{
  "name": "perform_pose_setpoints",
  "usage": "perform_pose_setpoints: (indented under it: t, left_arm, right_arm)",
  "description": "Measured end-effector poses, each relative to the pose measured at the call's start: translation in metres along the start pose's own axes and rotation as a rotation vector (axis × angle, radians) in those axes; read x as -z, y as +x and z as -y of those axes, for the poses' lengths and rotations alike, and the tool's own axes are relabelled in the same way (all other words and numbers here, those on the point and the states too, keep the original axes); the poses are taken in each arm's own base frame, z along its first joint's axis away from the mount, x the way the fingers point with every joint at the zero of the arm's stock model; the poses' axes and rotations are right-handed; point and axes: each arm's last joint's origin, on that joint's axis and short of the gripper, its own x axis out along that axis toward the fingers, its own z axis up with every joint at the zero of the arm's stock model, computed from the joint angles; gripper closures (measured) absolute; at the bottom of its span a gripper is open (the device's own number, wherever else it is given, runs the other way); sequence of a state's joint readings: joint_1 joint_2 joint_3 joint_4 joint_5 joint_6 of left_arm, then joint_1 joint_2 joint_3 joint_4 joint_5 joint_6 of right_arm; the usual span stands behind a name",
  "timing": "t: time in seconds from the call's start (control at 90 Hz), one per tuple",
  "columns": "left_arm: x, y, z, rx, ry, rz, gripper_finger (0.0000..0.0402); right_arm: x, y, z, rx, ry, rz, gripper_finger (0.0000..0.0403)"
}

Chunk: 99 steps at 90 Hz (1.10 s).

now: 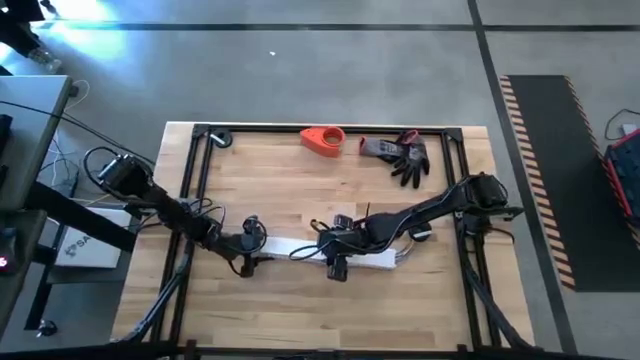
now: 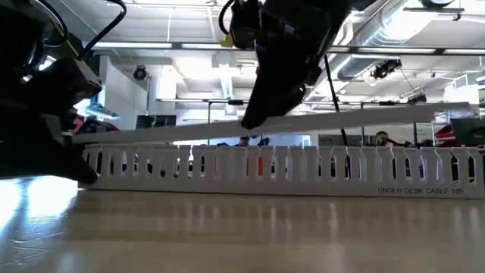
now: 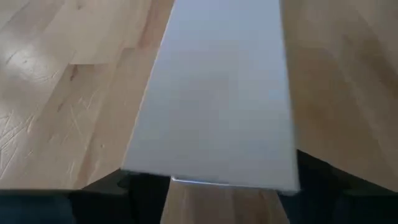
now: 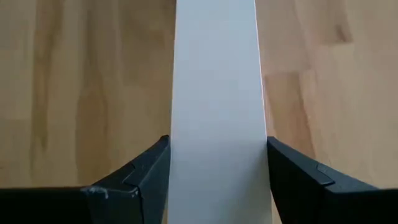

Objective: Ziptie cables
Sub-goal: Close the white cable duct

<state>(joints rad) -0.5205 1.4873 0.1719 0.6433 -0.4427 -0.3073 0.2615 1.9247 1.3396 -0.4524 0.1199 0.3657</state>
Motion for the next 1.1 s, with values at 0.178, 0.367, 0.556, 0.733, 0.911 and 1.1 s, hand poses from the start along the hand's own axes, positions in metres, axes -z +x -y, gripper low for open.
perform_pose_setpoints:
  t: [0.178,0.367,0.556,0.733,0.911,1.1]
  left_arm:
    - [0.0002,0.0001,-0.0001,-0.001,-0.001,-0.002,0.0174]
    - [0.0003,0.0002,-0.0002,-0.007,-0.001,-0.002,0.0173]
    - [0.0005,0.0002,-0.0004,-0.010,0.000,-0.004,0.0173]
    - [0.0009,0.0003,-0.0004,-0.008,0.002,-0.008,0.0157]
    - [0.0019,-0.0001,0.0000,0.039,0.011,-0.029,0.0110]
    - [-0.0061,-0.0049,0.0003,0.054,0.005,0.017,0.0100]
  right_arm:
    - [0.0017,0.0002,-0.0001,-0.020,0.023,-0.026,0.0200]
    - [0.0048,0.0002,-0.0002,-0.044,0.040,-0.068,0.0203]
    - [0.0065,0.0001,0.0005,-0.039,0.031,-0.086,0.0204]
    - [0.0065,0.0002,0.0005,-0.040,0.012,-0.085,0.0204]
    - [0.0058,0.0003,0.0006,-0.030,-0.011,-0.074,0.0205]
    - [0.0048,0.0003,0.0002,-0.030,-0.022,-0.064,0.0295]
